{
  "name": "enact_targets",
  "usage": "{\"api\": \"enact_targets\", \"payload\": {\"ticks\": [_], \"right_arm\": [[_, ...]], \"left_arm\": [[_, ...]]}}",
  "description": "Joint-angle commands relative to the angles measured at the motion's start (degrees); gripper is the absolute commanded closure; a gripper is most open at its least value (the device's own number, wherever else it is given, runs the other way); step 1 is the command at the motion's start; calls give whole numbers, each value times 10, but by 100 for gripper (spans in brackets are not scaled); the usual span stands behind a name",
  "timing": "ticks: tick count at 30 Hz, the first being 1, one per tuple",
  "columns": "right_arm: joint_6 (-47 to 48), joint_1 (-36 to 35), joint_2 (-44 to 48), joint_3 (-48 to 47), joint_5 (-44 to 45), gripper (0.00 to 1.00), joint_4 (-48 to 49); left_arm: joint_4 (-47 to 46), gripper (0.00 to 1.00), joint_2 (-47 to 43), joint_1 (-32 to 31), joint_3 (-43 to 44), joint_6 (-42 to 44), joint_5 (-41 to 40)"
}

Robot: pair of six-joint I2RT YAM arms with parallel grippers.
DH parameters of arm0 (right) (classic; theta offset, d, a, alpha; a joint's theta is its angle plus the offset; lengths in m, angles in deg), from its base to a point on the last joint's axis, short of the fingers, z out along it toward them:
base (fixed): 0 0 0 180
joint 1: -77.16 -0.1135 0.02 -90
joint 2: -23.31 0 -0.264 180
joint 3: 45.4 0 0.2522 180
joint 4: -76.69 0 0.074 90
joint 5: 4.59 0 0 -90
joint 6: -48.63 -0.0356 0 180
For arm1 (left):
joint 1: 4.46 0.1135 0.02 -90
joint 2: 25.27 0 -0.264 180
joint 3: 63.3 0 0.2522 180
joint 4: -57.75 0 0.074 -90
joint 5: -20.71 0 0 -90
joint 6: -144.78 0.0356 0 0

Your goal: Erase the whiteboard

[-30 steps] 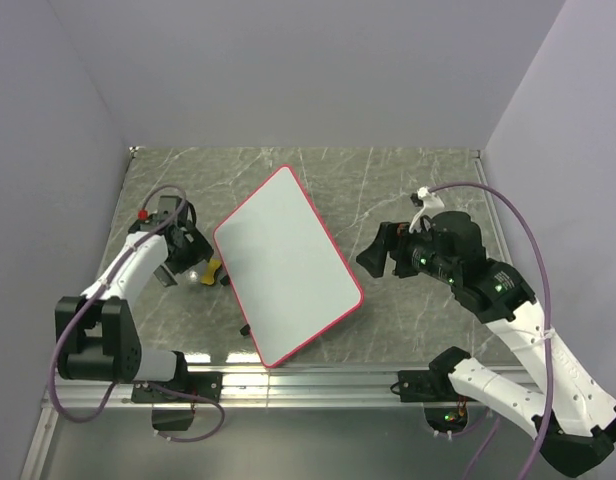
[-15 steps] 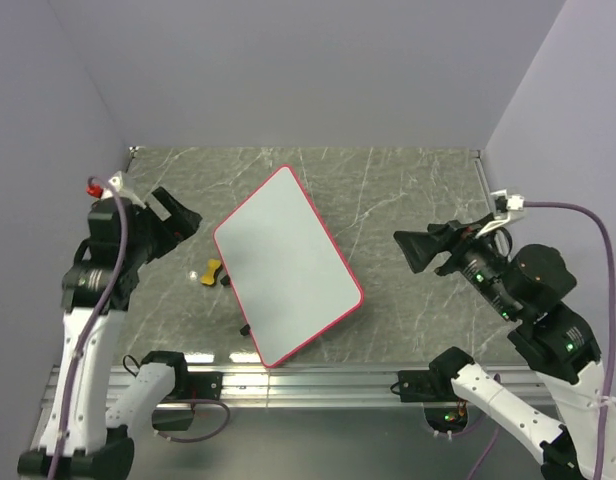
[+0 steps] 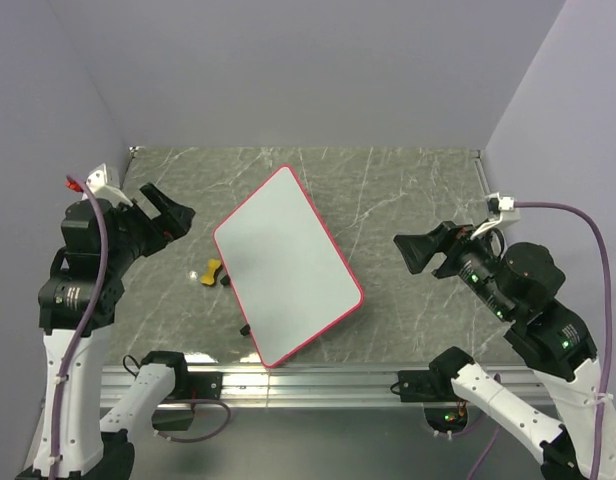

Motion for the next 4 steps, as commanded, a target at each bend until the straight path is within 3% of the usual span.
{"api": "enact_targets", "payload": {"ticks": [1, 4], "right_arm": [[4, 4, 2, -15, 0, 0, 0], [16, 3, -3, -22, -8, 0, -9]], "left_arm": [[16, 1, 0, 0, 28, 19, -7], [19, 1, 4, 0, 31, 23, -26]]}}
